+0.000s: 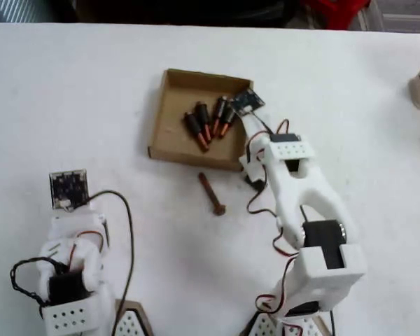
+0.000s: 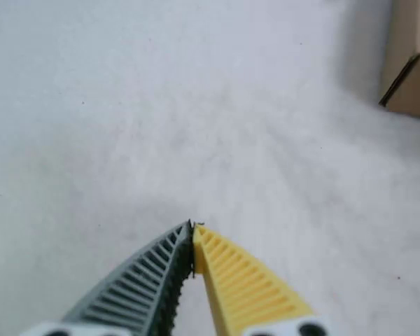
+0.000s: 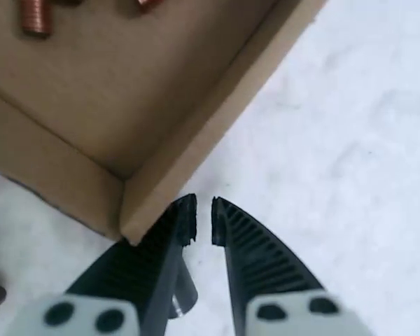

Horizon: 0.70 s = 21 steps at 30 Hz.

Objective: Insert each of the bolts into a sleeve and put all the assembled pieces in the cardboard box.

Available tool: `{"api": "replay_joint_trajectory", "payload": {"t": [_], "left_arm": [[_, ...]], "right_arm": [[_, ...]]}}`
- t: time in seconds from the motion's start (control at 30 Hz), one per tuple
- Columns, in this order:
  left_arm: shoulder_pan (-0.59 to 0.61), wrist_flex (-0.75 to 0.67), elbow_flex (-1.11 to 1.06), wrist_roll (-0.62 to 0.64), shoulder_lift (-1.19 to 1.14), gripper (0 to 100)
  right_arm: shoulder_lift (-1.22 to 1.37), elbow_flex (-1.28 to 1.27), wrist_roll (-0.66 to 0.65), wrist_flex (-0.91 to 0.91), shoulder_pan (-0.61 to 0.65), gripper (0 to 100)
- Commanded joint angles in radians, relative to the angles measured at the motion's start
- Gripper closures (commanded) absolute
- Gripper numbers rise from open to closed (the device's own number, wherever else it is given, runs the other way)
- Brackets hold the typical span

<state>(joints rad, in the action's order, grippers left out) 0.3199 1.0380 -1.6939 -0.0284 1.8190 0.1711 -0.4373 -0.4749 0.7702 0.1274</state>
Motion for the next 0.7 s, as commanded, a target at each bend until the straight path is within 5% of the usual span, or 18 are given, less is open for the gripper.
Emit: {"api": "replay_joint_trajectory", "payload": {"t": [0.0,0.33,0.67], "left_arm": [[0.001,-0.003,0.002,-0.011,0.007,98],[0.001,-0.003,0.002,-0.011,0.007,98],[0.001,-0.003,0.002,-0.011,0.007,98]], "right_arm": [[-0.085,0.005,0.002,0.019,-0.038,97.1],[-0.239,-0.015,-0.008,0.274,-0.001,90.9],[-0.239,-0.091,-0.170,0.214,0.053,83.2]]}}
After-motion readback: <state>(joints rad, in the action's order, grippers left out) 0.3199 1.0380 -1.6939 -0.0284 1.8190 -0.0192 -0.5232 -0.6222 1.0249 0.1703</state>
